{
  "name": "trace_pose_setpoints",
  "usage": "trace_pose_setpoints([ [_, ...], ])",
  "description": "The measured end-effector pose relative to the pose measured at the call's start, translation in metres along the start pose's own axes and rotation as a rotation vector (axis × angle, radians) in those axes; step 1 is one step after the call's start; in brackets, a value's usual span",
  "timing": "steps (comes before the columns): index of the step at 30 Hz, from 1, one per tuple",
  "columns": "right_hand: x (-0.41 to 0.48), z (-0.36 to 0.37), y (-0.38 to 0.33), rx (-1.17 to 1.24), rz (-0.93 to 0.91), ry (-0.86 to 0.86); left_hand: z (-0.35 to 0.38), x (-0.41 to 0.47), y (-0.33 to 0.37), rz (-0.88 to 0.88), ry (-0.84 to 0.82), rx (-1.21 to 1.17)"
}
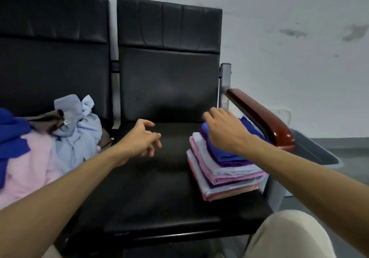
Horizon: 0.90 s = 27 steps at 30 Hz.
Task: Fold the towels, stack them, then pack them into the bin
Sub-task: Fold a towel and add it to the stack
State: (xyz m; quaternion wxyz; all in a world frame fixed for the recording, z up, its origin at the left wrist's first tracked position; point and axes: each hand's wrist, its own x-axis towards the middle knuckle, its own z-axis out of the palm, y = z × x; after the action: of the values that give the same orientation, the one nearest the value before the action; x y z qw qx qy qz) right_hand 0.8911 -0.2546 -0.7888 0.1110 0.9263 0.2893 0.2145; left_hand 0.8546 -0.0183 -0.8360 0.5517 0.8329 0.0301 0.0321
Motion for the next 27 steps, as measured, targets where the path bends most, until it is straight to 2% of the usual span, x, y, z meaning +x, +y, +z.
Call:
trace_pose_setpoints([
  [2, 0.015, -0.002, -0.032, 0.108, -0.037, -0.020, -0.028, -0.011, -0.019, 0.026, 0.099, -0.034],
  [7, 0.072, -0.011, -0.146, 0.468, -0.137, -0.176, -0.103, -0.056, -0.050, 0.045, 0.555, -0.378],
  [11, 0.113, -0.008, -0.237, 0.743, -0.187, -0.241, -0.151, -0.081, -0.070, -0.003, 0.756, -0.440],
  [15, 0.149, 0.005, -0.320, 0.972, -0.114, -0.272, -0.189, -0.096, -0.080, -0.034, 0.927, -0.570],
  [18, 0.172, 0.014, -0.371, 1.333, 0.124, -0.353, -0.210, -0.105, -0.083, -0.097, 0.998, -0.783],
  [20, 0.187, 0.022, -0.398, 1.491, 0.278, -0.396, -0.221, -0.111, -0.084, -0.117, 1.012, -0.902],
  [23, 0.205, 0.035, -0.422, 1.535, 0.381, -0.334, -0.226, -0.115, -0.084, -0.127, 1.007, -1.032],
  [27, 0.207, 0.028, -0.428, 1.482, 0.327, -0.227, -0.223, -0.115, -0.082, -0.135, 0.956, -1.157],
])
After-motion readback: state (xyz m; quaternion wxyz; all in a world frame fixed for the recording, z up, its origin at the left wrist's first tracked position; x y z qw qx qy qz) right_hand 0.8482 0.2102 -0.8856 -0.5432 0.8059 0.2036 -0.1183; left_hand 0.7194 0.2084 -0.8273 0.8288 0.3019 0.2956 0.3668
